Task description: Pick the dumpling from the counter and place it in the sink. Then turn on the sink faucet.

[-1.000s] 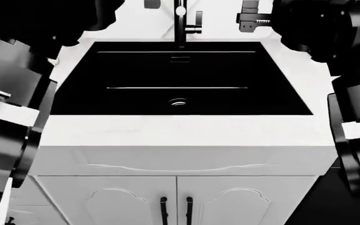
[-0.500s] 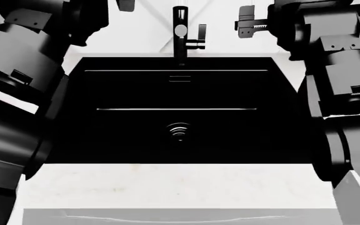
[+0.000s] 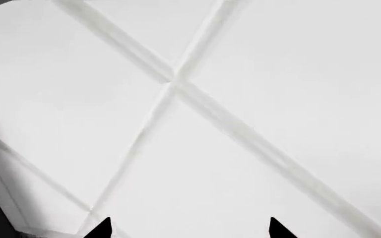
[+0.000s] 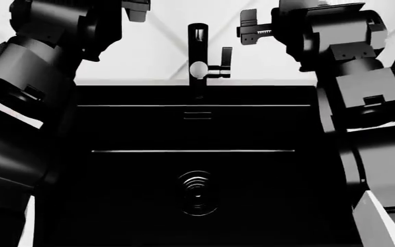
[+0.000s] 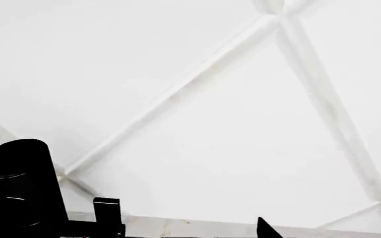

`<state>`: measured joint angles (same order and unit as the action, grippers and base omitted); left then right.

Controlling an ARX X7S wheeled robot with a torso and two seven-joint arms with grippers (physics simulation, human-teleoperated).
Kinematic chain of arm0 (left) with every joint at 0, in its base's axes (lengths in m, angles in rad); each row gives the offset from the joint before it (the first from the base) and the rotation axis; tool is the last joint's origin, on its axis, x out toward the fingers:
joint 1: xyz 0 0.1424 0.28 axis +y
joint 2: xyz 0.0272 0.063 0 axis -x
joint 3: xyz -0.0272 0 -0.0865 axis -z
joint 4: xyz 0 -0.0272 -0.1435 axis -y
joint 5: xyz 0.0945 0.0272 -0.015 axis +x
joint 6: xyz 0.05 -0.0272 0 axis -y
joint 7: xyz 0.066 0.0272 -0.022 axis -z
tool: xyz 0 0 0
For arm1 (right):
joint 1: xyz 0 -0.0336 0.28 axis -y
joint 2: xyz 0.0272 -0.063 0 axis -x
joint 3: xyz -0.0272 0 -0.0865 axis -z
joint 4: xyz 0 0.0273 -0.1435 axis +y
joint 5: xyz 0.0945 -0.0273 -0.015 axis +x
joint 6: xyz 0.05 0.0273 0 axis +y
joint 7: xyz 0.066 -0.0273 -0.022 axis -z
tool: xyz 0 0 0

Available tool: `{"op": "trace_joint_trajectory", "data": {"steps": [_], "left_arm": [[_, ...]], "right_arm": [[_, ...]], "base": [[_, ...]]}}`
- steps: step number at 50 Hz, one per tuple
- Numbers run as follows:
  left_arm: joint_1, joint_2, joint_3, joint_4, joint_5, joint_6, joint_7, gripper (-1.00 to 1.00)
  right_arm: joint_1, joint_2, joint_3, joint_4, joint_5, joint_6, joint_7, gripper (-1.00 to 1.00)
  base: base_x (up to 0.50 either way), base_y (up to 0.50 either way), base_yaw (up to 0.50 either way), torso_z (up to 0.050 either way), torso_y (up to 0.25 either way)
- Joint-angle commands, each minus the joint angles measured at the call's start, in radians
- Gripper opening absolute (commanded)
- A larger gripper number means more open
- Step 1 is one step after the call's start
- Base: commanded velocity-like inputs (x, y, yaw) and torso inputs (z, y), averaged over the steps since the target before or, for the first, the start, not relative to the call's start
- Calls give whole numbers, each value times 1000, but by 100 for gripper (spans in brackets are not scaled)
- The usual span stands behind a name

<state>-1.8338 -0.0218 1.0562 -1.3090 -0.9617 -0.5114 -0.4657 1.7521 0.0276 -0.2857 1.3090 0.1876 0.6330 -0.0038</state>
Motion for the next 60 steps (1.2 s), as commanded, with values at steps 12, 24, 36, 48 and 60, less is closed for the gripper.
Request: {"op": "trace_joint_trajectory", "data": {"steps": [12, 24, 36, 48, 60], "left_arm": [[-9, 22, 85, 1, -87, 13, 13, 100], [-34, 22, 198, 17, -145, -12, 13, 100], [-257, -276, 189, 553, -426, -564, -188, 100], [-376, -633, 195, 1008, -1306, -949, -823, 100], [-515, -856, 540, 1239, -1882, -916, -1071, 100]], "right_arm": [[-31, -27, -172, 0, 178, -20, -12, 100], [-37, -27, -176, 0, 173, -24, -34, 100], [-58, -27, -72, 0, 69, -12, -24, 100], [-49, -27, -8, 0, 9, 0, -22, 100], [-59, -27, -48, 0, 43, -4, -7, 100]], "base": [[500, 0, 0, 50, 0], [458, 0, 0, 46, 0], [0, 0, 0, 0, 0], [0, 0, 0, 0, 0], [0, 0, 0, 0, 0]]}}
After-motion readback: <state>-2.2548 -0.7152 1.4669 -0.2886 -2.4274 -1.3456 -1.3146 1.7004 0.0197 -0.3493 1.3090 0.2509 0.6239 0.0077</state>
